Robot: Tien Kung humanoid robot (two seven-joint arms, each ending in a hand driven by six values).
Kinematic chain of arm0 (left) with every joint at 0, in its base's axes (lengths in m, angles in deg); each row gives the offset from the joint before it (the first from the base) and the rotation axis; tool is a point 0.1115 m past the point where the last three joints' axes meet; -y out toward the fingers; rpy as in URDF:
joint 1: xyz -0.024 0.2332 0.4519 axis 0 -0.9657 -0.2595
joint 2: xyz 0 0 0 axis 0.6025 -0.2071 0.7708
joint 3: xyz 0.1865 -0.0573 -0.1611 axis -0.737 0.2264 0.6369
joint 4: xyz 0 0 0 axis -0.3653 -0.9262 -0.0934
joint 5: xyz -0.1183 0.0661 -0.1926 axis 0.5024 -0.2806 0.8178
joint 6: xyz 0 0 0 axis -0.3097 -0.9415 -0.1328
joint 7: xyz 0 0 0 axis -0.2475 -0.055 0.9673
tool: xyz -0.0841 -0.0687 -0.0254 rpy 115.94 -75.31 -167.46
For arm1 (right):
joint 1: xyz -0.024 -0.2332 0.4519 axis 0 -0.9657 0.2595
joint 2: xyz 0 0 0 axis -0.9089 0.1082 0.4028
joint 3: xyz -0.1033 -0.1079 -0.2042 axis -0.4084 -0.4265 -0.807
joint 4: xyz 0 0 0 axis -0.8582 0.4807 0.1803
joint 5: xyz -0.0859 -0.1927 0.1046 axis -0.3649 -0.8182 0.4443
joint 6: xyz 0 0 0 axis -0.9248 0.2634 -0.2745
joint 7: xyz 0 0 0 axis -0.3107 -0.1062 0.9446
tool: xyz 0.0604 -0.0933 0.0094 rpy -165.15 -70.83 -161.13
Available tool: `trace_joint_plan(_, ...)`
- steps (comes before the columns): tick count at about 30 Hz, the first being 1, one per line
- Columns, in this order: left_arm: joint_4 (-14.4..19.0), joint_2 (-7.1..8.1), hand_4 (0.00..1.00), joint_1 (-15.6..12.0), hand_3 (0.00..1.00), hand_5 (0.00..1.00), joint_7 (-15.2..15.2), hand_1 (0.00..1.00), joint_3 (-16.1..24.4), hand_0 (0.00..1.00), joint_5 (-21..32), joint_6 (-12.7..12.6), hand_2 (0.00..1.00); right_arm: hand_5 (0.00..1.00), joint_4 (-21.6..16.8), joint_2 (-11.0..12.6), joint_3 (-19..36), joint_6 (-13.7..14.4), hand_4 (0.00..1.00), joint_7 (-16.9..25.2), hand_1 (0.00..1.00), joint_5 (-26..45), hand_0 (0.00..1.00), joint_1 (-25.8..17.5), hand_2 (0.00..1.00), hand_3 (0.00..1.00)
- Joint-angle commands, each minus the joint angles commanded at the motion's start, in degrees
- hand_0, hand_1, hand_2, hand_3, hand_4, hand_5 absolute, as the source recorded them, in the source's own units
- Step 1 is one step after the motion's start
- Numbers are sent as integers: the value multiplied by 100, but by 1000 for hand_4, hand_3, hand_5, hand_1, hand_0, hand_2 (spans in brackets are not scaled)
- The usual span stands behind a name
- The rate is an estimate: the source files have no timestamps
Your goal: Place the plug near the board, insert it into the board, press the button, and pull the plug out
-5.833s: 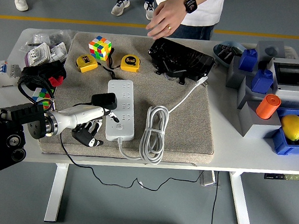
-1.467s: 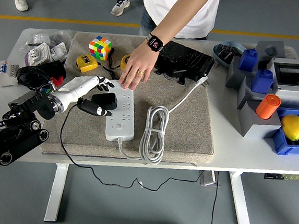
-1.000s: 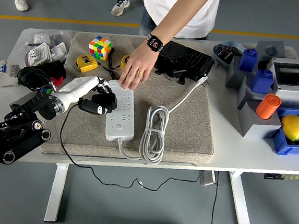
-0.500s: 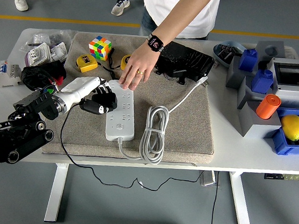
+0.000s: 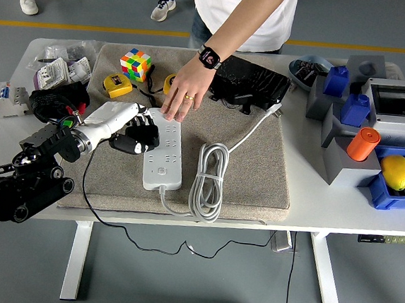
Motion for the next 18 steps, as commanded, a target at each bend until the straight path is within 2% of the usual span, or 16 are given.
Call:
trace_joint_plan(9,-1,19,865,-6,535,34,-195,433,5,388,208,-188,441,609,1,-10,12,4,998,11,715,5,711,7,727,623)
trace_joint_plan(18,207,93,878,-48,532,51,-228,417,133,372,139,-199,429,607,-1,3,1,5,998,14,714,8,710,-8,726,622)
